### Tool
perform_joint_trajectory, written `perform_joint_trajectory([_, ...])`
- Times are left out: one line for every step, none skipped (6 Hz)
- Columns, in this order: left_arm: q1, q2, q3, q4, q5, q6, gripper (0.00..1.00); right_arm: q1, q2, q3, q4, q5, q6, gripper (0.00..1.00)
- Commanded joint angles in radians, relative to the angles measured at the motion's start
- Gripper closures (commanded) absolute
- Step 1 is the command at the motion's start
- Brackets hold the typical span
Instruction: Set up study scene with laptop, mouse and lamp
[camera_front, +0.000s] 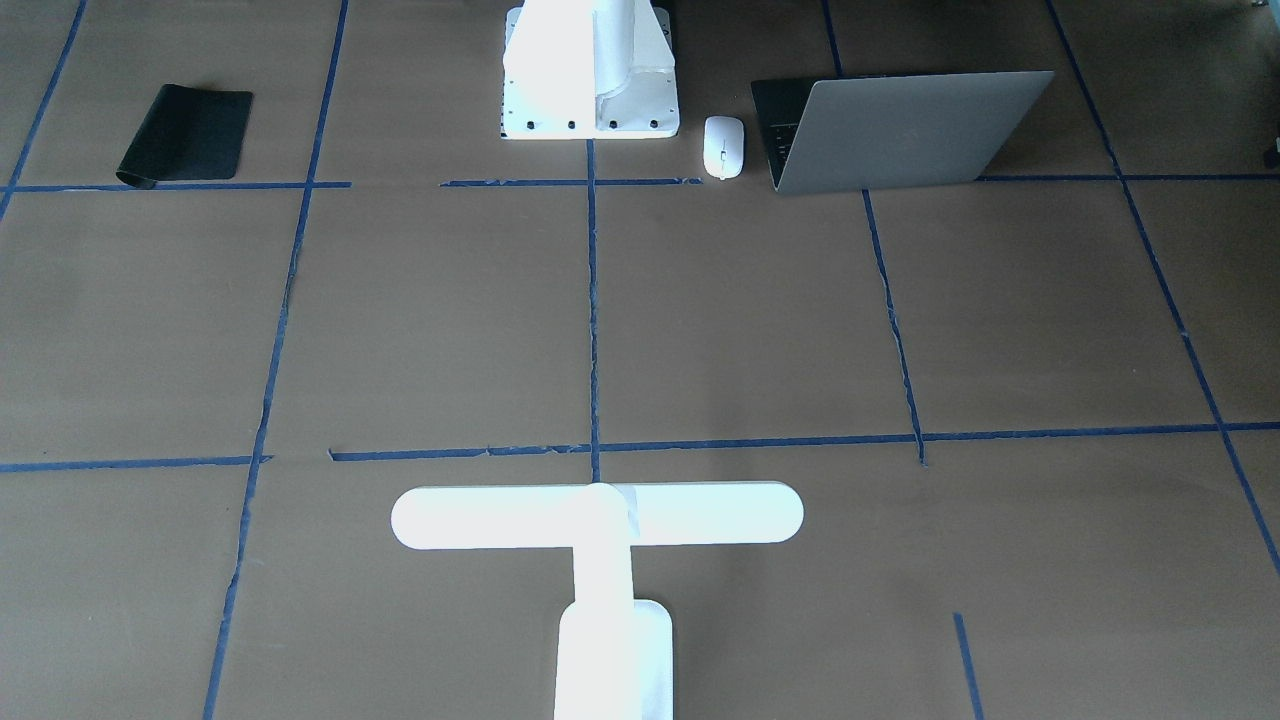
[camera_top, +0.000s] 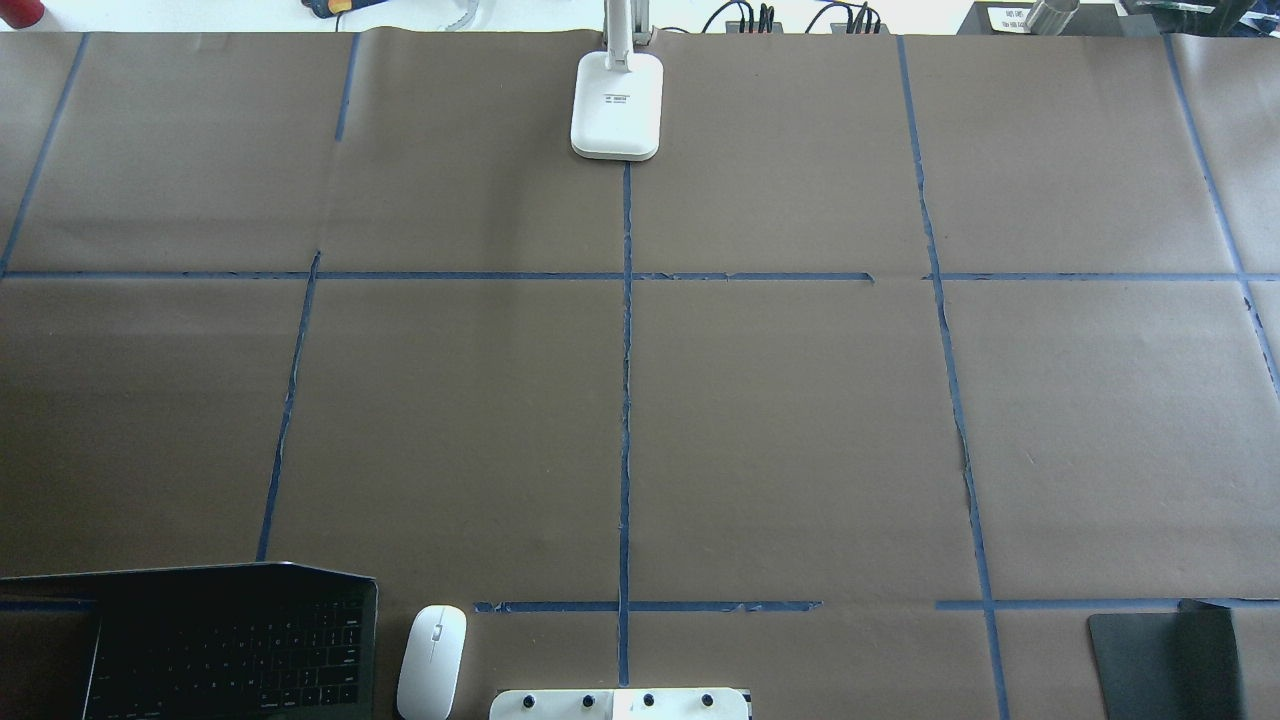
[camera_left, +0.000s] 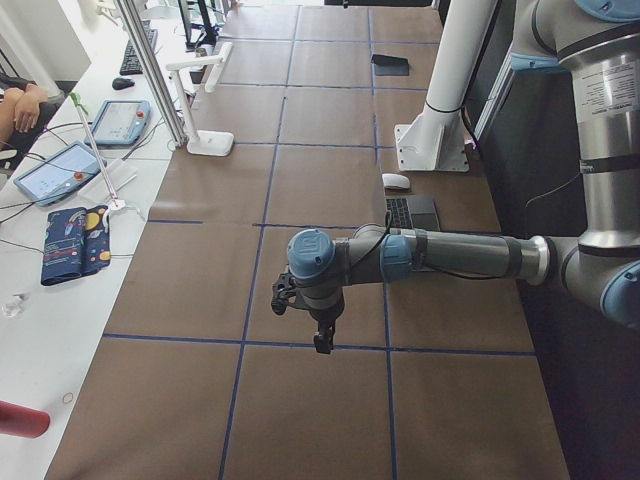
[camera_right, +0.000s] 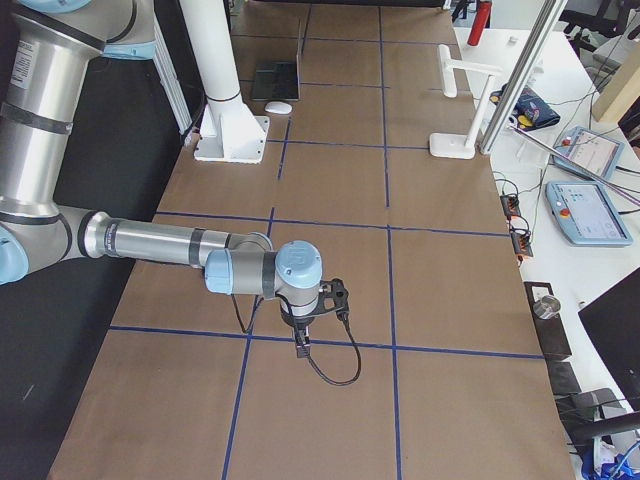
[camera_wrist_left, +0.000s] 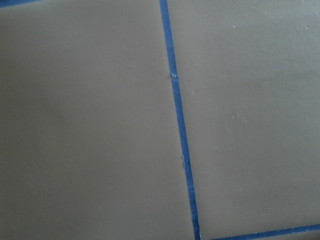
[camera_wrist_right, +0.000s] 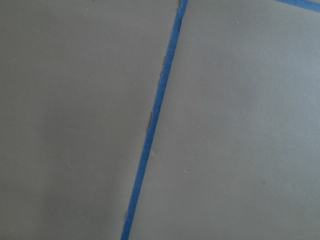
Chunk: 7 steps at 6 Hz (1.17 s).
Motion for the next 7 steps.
perform_joint_trajectory([0.0, -0.001, -0.004, -0.001, -0.004, 0.001, 0.0, 0.0, -0.001, 0.004, 0.0, 0.003, 0.003, 0.0])
perform_joint_trajectory([0.002, -0.001, -0.013, -0.001, -0.004, 0.001, 0.0, 0.0, 0.001, 0.01, 0.0, 0.005, 0.005, 0.0])
perform_joint_trajectory([0.003, 0.0, -0.02, -0.001, -0.004, -0.001, 0.0, 0.0, -0.001, 0.018, 0.0, 0.005, 0.007, 0.0])
perform_joint_trajectory([0.003, -0.012, -0.019, -0.01, 0.002, -0.007, 0.0, 0.0, 0.001, 0.022, 0.0, 0.006, 0.008, 0.0])
perform_joint_trajectory([0.003, -0.044, -0.024, -0.015, -0.006, -0.005, 0.0, 0.0, 0.001, 0.031, 0.0, 0.006, 0.01, 0.0])
perform_joint_trajectory([-0.006, -0.085, -0.036, -0.034, -0.001, -0.007, 0.0, 0.0, 0.004, 0.038, 0.0, 0.006, 0.013, 0.0])
perform_joint_trajectory([-0.004, -0.089, -0.08, -0.038, -0.004, -0.005, 0.0, 0.0, 0.004, 0.039, 0.0, 0.006, 0.011, 0.0])
